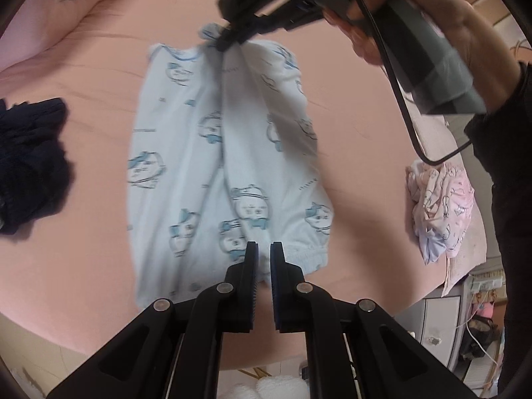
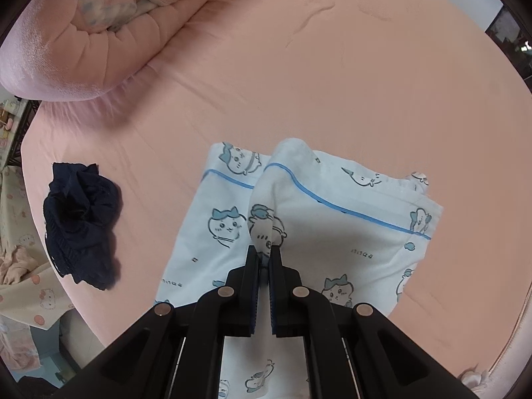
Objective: Fold clothes
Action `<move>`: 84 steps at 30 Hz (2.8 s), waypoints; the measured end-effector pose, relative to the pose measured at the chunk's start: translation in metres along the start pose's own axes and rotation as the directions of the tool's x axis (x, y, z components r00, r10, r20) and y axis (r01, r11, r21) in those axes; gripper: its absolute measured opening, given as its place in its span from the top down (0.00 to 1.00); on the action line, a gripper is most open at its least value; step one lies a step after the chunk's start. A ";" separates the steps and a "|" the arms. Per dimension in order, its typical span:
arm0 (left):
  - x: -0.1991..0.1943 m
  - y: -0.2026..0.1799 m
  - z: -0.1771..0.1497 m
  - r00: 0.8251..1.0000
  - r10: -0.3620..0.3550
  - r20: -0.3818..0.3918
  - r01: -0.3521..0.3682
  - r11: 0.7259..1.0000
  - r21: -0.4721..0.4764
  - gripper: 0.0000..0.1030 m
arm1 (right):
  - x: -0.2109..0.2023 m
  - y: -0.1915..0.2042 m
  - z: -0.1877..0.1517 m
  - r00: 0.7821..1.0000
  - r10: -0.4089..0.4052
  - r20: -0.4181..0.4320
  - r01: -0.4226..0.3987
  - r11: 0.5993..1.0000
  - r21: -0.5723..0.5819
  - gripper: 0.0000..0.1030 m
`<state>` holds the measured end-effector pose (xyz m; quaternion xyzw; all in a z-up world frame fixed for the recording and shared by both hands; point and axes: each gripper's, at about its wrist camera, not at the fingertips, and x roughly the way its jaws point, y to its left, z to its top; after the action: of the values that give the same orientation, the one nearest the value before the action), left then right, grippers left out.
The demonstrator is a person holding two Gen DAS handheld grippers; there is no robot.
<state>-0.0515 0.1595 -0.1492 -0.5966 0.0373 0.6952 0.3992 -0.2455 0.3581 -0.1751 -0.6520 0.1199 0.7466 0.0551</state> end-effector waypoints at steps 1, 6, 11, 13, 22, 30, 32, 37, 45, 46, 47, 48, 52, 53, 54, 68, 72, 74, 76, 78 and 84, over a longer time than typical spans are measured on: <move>0.000 0.003 -0.002 1.000 0.001 -0.003 -0.001 1.000 -0.009 0.94 | 0.000 0.003 -0.004 1.000 0.000 -0.001 0.000 1.000 -0.002 0.98; 0.009 0.018 -0.008 0.998 -0.063 -0.030 0.061 0.995 -0.075 0.94 | 0.007 0.029 0.008 1.000 0.013 -0.003 -0.013 1.000 -0.014 0.98; 0.029 0.017 -0.001 0.986 -0.165 -0.031 0.159 0.977 -0.145 0.93 | 0.009 0.026 0.009 1.000 0.015 0.014 -0.014 0.999 -0.036 0.98; 0.037 0.009 0.005 0.990 -0.138 -0.042 0.132 0.984 -0.119 0.92 | 0.006 0.026 0.009 1.000 0.016 0.017 -0.016 0.999 -0.038 0.98; 0.076 -0.015 0.019 0.991 -0.067 -0.115 0.062 0.997 -0.049 0.91 | -0.021 0.008 0.001 0.999 0.025 0.048 -0.023 0.999 -0.032 0.98; 0.089 -0.017 0.020 0.988 -0.073 -0.137 0.061 0.994 -0.087 0.90 | -0.029 -0.005 -0.001 0.997 0.036 0.066 -0.035 0.999 -0.019 0.98; 0.091 -0.017 0.023 0.986 -0.081 -0.143 0.067 0.993 -0.097 0.90 | -0.031 -0.010 -0.003 0.997 0.038 0.065 -0.036 0.999 -0.019 0.98; 0.098 -0.028 0.030 0.981 -0.133 -0.143 0.118 0.987 -0.109 0.85 | -0.037 -0.015 -0.005 0.996 0.044 0.072 -0.043 0.999 -0.019 0.98; 0.106 -0.036 0.044 0.975 -0.157 -0.158 0.142 0.984 -0.107 0.72 | -0.046 -0.020 -0.008 0.995 0.055 0.088 -0.054 0.998 -0.016 0.98; 0.104 -0.031 0.045 0.973 -0.175 -0.153 0.157 0.980 -0.122 0.66 | -0.047 -0.021 -0.009 0.994 0.054 0.090 -0.053 0.998 -0.014 0.98; 0.102 -0.026 0.047 0.970 -0.194 -0.147 0.175 0.975 -0.136 0.60 | -0.048 -0.023 -0.010 0.994 0.054 0.091 -0.053 0.999 -0.013 0.98; 0.103 -0.025 0.048 0.967 -0.205 -0.149 0.185 0.973 -0.140 0.40 | -0.048 -0.024 -0.010 0.994 0.058 0.090 -0.057 0.998 -0.014 0.98; 0.105 -0.029 0.053 0.965 -0.204 -0.162 0.187 0.976 -0.116 0.17 | -0.049 -0.028 -0.011 0.994 0.063 0.091 -0.063 0.998 -0.006 0.98; 0.104 -0.032 0.054 0.968 -0.196 -0.160 0.180 0.978 -0.109 0.17 | -0.049 -0.027 -0.010 0.994 0.068 0.090 -0.067 0.998 -0.005 0.98; 0.103 -0.036 0.055 0.970 -0.186 -0.156 0.171 0.980 -0.104 0.17 | -0.049 -0.027 -0.010 0.994 0.068 0.087 -0.068 0.998 -0.007 0.98; 0.102 -0.048 0.054 0.964 -0.237 -0.119 0.223 0.968 -0.115 0.19 | -0.044 -0.024 -0.013 0.996 0.054 0.077 -0.052 0.998 -0.019 0.98; 0.094 -0.052 0.051 0.972 -0.214 -0.094 0.210 0.976 -0.057 0.54 | -0.042 -0.024 -0.014 0.996 0.058 0.075 -0.056 0.998 -0.016 0.98; 0.092 -0.051 0.050 0.975 -0.208 -0.084 0.205 0.978 -0.050 0.66 | -0.040 -0.024 -0.014 0.996 0.060 0.071 -0.060 0.998 -0.014 0.98; 0.093 -0.046 0.050 0.969 -0.231 -0.089 0.226 0.972 -0.069 0.73 | -0.038 -0.022 -0.015 0.996 0.063 0.065 -0.062 0.998 -0.016 0.98; 0.093 -0.045 0.050 0.972 -0.217 -0.086 0.212 0.975 -0.064 0.83 | -0.037 -0.021 -0.015 0.996 0.065 0.061 -0.063 0.998 -0.021 0.98; 0.093 -0.041 0.045 0.979 -0.190 -0.068 0.186 0.981 -0.062 0.95 | -0.036 -0.019 -0.015 0.996 0.066 0.057 -0.064 0.998 -0.023 0.98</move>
<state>-0.0605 0.2587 -0.1988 -0.6334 -0.0238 0.6328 0.4448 -0.2215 0.3750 -0.1436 -0.6264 0.1316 0.7679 0.0274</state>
